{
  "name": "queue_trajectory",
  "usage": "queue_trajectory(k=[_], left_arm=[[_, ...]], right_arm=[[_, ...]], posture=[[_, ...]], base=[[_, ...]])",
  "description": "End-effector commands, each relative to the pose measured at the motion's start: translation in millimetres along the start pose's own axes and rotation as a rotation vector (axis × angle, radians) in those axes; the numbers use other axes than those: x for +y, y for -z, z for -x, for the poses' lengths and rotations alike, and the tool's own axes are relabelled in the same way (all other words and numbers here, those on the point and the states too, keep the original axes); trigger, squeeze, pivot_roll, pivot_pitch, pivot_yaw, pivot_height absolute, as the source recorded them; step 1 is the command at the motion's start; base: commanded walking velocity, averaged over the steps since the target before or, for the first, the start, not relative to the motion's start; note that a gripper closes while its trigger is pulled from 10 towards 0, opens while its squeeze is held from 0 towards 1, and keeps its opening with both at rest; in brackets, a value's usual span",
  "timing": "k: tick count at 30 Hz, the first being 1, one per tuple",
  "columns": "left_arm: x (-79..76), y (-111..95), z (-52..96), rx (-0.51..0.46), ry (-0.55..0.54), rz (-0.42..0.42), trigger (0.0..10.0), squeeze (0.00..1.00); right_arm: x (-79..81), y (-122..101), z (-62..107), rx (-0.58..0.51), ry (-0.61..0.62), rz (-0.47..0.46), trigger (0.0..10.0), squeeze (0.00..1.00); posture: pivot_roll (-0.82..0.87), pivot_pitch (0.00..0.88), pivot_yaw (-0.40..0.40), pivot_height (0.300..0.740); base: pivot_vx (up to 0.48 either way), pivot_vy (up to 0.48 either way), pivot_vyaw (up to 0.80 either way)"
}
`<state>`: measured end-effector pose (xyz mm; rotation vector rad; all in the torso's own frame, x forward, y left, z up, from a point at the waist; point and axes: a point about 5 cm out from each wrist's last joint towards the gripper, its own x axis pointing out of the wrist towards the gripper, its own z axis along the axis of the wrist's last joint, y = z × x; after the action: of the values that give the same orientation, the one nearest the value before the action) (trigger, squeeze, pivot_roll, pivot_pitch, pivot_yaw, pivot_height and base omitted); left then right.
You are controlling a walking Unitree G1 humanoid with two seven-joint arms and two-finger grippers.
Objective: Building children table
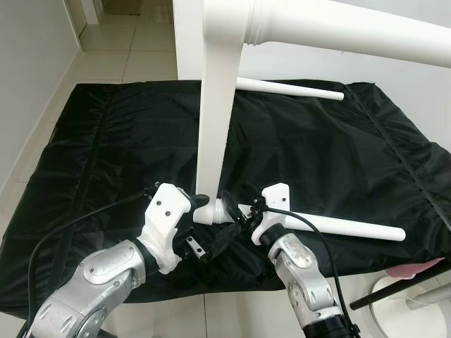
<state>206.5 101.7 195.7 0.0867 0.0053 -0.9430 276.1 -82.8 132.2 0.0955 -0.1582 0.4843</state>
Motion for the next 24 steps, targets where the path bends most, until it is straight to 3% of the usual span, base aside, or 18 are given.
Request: queue_trajectory(k=[1,8,9,10,11,17,21,23,24], left_arm=[[-3.3,-1.5,-2.3,0.015,0.003,-0.033,10.0,0.00],[0.8,-2.6,-3.6,0.013,-0.028,-0.038,10.0,0.01],[1.7,-3.2,-3.4,0.010,-0.033,-0.039,10.0,0.49],[1.7,-3.2,-3.4,0.010,-0.033,-0.039,10.0,0.49],[4.1,-4.8,-3.2,-0.002,-0.052,-0.037,10.0,1.00],[13.0,-8.5,-4.6,-0.020,-0.127,-0.055,10.0,1.00],[31.4,-10.6,-5.0,-0.002,-0.292,-0.119,10.0,1.00],[31.4,-10.6,-5.0,-0.002,-0.292,-0.119,10.0,1.00],[38.0,-10.8,-4.2,0.012,-0.356,-0.140,10.0,1.00]], right_arm=[[-3.5,-0.2,7.0,-0.002,0.030,0.018,10.0,0.00],[-16.1,-2.1,11.7,-0.006,0.097,0.014,10.0,0.00],[-18.8,-3.2,12.6,-0.009,0.111,0.016,10.0,0.00],[-18.8,-3.2,12.6,-0.009,0.111,0.016,10.0,0.00],[-22.3,-4.4,14.0,-0.015,0.130,0.023,10.0,0.00],[-33.4,-7.4,19.7,-0.028,0.198,0.049,10.0,0.00],[-44.1,-8.4,24.0,-0.026,0.257,0.072,10.0,0.00],[-44.1,-8.4,24.0,-0.026,0.257,0.072,10.0,0.00],[-46.3,-8.6,24.6,-0.027,0.268,0.078,10.0,0.00]], posture=[[0.07,0.093,-0.027,0.740],[0.08,0.082,-0.033,0.740],[0.08,0.082,-0.033,0.740],[0.08,0.082,-0.033,0.740],[0.08,0.073,-0.036,0.740],[0.08,0.059,-0.035,0.740],[0.07,0.047,-0.034,0.740],[0.07,0.047,-0.034,0.740],[0.07,0.040,-0.032,0.740]], base=[[0.000,0.000,0.00],[0.000,0.000,0.00],[0.000,0.000,0.00],[0.000,0.000,0.00],[0.000,0.000,0.00],[0.000,0.000,0.00],[0.000,0.000,0.00],[0.000,0.000,0.00],[0.000,0.000,0.00]])
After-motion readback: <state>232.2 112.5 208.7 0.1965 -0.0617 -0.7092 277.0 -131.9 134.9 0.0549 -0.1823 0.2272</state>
